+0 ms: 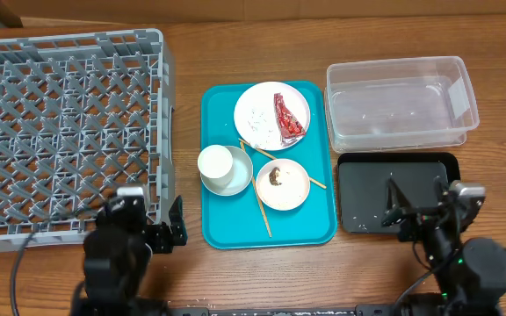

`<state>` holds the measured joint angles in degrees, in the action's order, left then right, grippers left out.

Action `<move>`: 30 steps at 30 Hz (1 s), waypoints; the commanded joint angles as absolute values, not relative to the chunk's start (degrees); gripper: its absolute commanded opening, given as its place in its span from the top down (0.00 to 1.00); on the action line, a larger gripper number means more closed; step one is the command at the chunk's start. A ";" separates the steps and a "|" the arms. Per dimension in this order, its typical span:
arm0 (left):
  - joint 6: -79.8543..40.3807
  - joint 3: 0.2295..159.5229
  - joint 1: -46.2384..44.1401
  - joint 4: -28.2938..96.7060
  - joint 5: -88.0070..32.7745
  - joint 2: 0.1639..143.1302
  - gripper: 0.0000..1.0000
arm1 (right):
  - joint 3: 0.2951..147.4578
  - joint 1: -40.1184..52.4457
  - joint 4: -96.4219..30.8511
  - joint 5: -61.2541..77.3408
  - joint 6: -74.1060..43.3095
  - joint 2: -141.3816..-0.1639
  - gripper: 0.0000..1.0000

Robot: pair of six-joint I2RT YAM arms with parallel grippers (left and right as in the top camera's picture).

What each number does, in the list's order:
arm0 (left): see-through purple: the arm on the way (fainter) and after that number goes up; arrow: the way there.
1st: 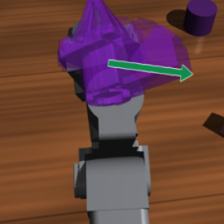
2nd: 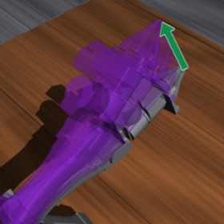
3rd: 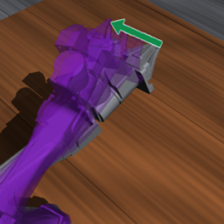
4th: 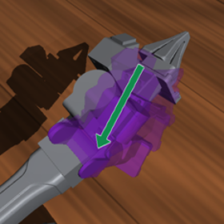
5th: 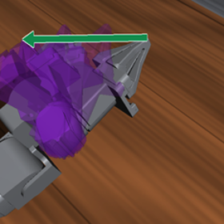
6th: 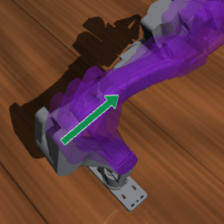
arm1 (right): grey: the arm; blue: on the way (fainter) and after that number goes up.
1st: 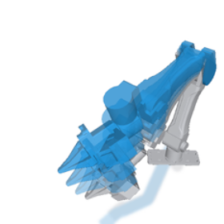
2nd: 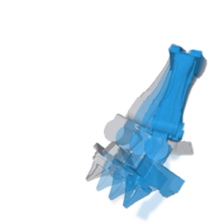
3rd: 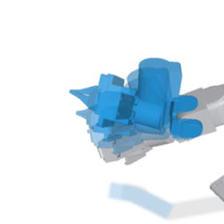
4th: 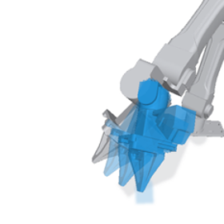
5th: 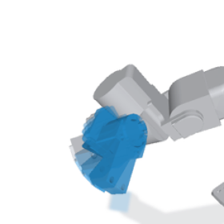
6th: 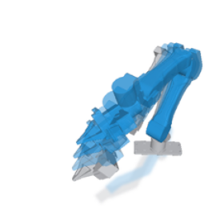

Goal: Sort waste into correct bins and load items into the dishwasher
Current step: 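Reach the right gripper to the white plate and grasp the tissue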

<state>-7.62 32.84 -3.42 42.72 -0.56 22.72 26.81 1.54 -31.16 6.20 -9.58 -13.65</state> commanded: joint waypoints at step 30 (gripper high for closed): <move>-11.64 59.11 -2.59 66.39 0.82 49.50 0.00 | 85.47 18.00 -54.98 12.82 -7.05 -80.01 0.01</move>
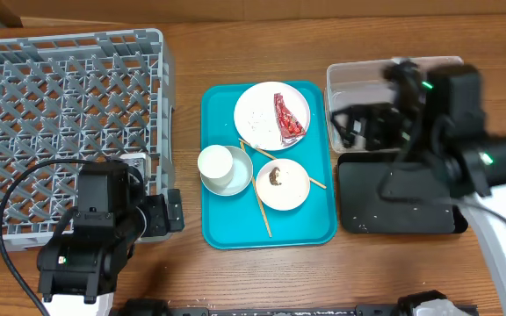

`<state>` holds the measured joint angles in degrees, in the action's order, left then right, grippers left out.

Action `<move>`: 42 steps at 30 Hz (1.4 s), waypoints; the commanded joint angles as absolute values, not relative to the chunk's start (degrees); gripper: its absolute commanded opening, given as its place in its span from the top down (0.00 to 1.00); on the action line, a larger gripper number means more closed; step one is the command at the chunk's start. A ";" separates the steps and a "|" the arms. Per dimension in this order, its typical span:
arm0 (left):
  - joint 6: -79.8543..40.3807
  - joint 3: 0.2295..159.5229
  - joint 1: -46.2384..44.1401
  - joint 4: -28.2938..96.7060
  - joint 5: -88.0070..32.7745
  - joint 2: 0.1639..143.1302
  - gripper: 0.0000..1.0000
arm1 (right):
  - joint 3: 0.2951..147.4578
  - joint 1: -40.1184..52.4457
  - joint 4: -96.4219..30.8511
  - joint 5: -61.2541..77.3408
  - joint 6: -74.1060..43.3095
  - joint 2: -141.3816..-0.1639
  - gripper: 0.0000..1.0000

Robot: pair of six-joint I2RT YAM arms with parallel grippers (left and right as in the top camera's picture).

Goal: Sort waste into correct bins and load items into the dishwasher
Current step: 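Reach the right gripper to the white plate and grasp the tissue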

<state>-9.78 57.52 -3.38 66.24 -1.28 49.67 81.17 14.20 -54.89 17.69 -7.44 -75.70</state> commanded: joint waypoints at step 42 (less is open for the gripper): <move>-11.84 60.01 10.74 67.26 -1.52 56.14 0.00 | 89.34 33.80 -34.17 1.37 -24.08 -123.13 0.83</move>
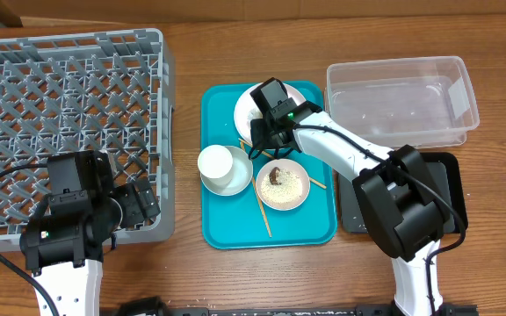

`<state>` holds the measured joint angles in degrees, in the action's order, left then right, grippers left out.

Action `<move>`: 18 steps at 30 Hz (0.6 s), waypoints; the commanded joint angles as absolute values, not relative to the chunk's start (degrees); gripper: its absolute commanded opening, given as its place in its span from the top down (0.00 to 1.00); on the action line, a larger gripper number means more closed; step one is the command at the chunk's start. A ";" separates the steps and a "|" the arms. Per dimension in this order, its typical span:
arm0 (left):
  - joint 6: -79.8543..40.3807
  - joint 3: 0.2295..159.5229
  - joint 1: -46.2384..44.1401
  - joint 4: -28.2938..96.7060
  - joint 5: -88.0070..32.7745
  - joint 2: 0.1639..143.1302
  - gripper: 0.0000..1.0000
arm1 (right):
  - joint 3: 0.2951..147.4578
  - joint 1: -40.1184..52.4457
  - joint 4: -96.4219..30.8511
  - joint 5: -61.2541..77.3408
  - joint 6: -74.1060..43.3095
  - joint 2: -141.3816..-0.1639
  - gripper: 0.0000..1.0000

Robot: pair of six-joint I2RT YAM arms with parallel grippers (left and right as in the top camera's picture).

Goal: Sort waste into correct bins and load items into the dishwasher
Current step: 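Reach the right gripper to the white plate and grasp the tissue, then carry the tissue with the right gripper into the clear bin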

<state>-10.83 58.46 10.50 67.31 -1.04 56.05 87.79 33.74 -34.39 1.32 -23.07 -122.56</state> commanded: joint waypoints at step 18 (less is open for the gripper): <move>-11.81 60.01 10.74 66.41 -1.52 56.16 0.00 | 93.86 18.31 -54.19 -5.54 -24.08 -101.10 0.96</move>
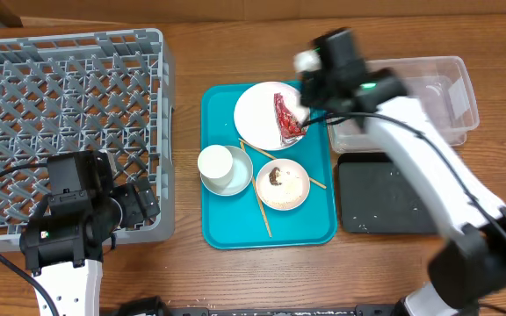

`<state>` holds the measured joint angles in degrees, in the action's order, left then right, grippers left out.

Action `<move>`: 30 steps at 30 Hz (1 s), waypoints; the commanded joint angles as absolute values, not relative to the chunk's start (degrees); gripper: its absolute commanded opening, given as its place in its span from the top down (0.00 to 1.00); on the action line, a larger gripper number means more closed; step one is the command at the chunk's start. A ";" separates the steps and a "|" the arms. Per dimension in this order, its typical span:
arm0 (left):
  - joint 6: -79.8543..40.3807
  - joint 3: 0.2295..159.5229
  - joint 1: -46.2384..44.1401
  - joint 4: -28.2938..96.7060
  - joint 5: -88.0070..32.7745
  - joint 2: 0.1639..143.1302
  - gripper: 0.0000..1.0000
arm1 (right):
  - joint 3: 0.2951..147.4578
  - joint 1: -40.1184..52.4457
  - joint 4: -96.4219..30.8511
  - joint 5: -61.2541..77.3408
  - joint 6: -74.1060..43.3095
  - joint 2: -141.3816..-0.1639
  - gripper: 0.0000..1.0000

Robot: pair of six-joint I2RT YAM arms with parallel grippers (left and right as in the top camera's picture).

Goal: Sort waste into correct bins and load items into the dishwasher
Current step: 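Carry the tissue with the right gripper into the clear bin, then grasp the red wrapper on the plate and drop it in the bin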

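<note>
A teal tray [227, 230] holds a large white plate [255, 112] with a red wrapper [286, 119] on it. It also holds a small plate [290, 186] with a brown food scrap, a white cup [220, 167] and loose chopsticks [262, 211]. My right gripper [306, 104] is blurred and hovers at the large plate's right edge, right beside the wrapper. Its jaws cannot be made out. My left gripper [140, 206] is open over the near right corner of the grey dish rack [60, 96], holding nothing.
A clear plastic bin [451, 92] sits at the back right, partly under my right arm. A black tray [385, 197] lies in front of it. The rack fills the left half of the wooden table.
My right gripper has moved from the large plate's near left side to its right edge, and the arm now reaches over the clear bin's corner. The wrapper is uncovered on the plate. The left arm is still.
Both arms first rested at the table's near edge. Then the right arm was raised over the clear bin and the left gripper was by the rack. Later the right gripper was over the large plate, and it is now at that plate's right edge.
</note>
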<state>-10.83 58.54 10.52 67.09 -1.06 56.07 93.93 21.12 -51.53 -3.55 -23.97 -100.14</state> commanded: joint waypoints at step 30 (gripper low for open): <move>-11.84 60.01 10.74 66.22 -1.54 56.16 0.00 | 93.60 27.70 -38.72 -3.14 -7.22 -122.80 0.15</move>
<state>-10.83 58.54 10.50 66.22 -1.06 56.07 92.58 27.88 -39.51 -0.47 -7.62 -120.36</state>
